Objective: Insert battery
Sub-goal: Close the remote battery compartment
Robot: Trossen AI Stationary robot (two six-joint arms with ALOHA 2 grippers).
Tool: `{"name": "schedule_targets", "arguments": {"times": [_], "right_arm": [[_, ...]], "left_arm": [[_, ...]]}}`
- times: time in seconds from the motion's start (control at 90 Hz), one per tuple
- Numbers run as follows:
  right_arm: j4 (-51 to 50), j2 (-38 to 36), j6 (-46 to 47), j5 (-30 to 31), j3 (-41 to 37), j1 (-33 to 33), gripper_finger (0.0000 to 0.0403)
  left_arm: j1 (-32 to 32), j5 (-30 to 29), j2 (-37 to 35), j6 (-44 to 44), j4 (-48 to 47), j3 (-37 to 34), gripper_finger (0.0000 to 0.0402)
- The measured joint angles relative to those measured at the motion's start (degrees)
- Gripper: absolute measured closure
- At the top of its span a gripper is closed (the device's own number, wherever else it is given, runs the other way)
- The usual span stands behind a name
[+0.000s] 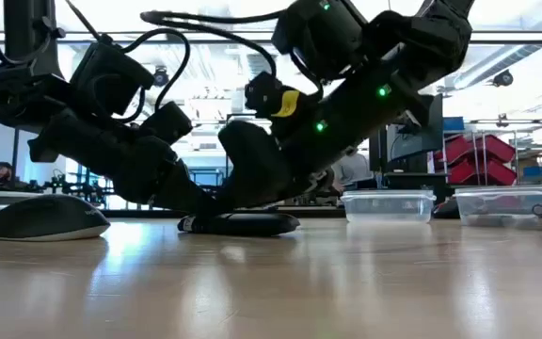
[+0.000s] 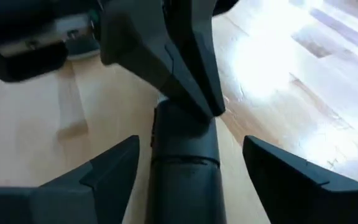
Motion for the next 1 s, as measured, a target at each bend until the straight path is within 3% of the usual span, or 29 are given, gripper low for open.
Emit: {"name": "schedule_targets", "arguments": {"times": [0.233, 0.422, 1.0], "right_arm": [[-3.3, -3.7, -0.3, -0.5, 0.1, 0.5, 0.0108], [-11.1, -7.4, 1.1, -3.1, 0.0, 0.8, 0.0134], [-11.1, -6.0, 5.0, -4.6, -0.8, 0.8, 0.0357]], "left_arm": [[0.0, 0.2, 0.0, 0.0, 0.0, 0.0, 0.038], [0.0, 0.2, 0.0, 0.0, 0.0, 0.0, 0.038], [0.0, 0.2, 0.0, 0.0, 0.0, -0.1, 0.038]]}}
